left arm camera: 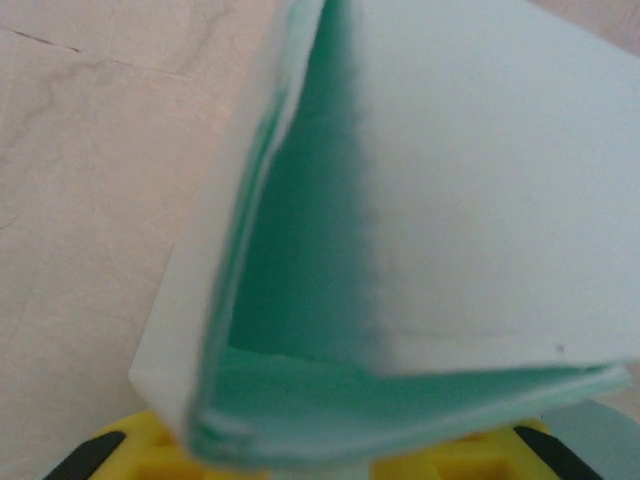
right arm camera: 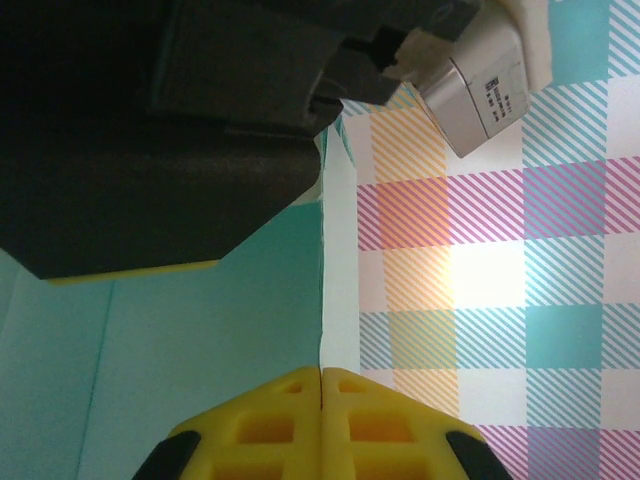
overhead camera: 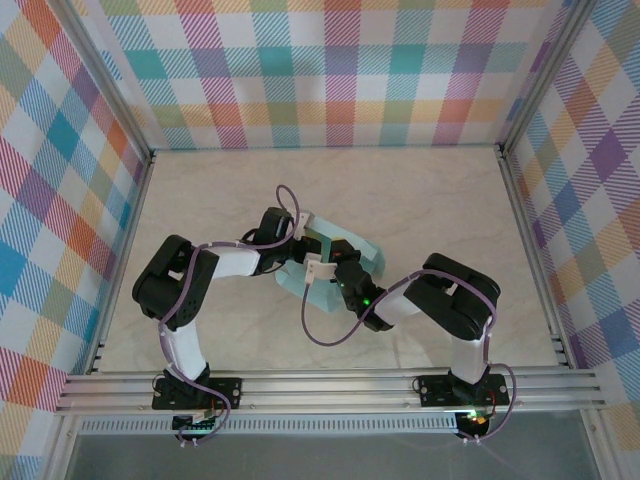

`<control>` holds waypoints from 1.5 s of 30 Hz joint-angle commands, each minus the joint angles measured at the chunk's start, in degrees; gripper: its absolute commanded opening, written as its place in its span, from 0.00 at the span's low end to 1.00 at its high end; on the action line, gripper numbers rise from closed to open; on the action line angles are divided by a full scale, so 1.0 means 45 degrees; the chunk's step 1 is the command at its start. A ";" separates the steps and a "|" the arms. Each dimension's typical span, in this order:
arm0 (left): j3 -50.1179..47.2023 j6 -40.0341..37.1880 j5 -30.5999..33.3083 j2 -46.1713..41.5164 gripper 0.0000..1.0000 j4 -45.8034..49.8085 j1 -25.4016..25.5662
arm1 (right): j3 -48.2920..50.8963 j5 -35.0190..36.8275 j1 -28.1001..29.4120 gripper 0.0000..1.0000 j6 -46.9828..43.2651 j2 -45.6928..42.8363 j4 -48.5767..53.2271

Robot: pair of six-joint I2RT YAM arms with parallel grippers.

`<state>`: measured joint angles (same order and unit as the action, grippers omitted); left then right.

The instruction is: Fold the paper box

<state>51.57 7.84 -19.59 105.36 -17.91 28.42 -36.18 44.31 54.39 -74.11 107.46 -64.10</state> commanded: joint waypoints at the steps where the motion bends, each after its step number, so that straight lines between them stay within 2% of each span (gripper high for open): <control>1: -0.0359 -0.0437 0.0012 -0.0627 0.32 -0.0485 0.0092 | -0.0081 -0.0179 -0.0020 0.00 0.0679 -0.0199 0.1162; 7: -0.1442 -0.0652 -0.0179 -0.1784 0.38 -0.0424 0.0080 | -0.0087 -0.0187 -0.0334 0.00 0.1041 -0.0556 0.1646; 12: -0.2743 -0.0677 -0.0033 -0.3621 0.43 -0.0504 -0.0159 | -0.0040 -0.0199 -0.0407 0.00 0.1077 -0.0542 0.1628; 19: -0.3588 0.0052 -0.0314 -0.4977 0.55 -0.1112 -0.1732 | -0.0030 -0.0218 -0.0407 0.00 0.1098 -0.0478 0.1515; 24: -0.2026 0.0009 0.0603 -0.3974 0.58 0.0800 -0.2379 | -0.0011 -0.0238 -0.0407 0.00 0.0983 -0.0462 0.1406; 28: 0.0001 -0.1089 0.0617 -0.2500 0.50 0.3408 -0.2463 | 0.0000 -0.0220 -0.0379 0.00 0.0917 -0.0512 0.1348; 33: 0.1731 -0.1907 -0.1096 -0.0998 0.48 0.4746 -0.2508 | -0.0047 -0.0214 -0.0387 0.00 0.0941 -0.0505 0.1449; 37: 0.2265 -0.2460 -0.2081 -0.0429 0.48 0.4934 -0.2253 | -0.0065 -0.0218 -0.0378 0.00 0.0941 -0.0499 0.1479; 45: 0.1984 -0.2354 -0.2901 -0.0135 0.46 0.3718 -0.1779 | -0.0128 -0.0227 -0.0383 0.00 0.0965 -0.0424 0.1496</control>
<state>60.42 -1.58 -28.80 104.12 1.23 19.66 -36.45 43.88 52.84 -70.91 105.56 -60.36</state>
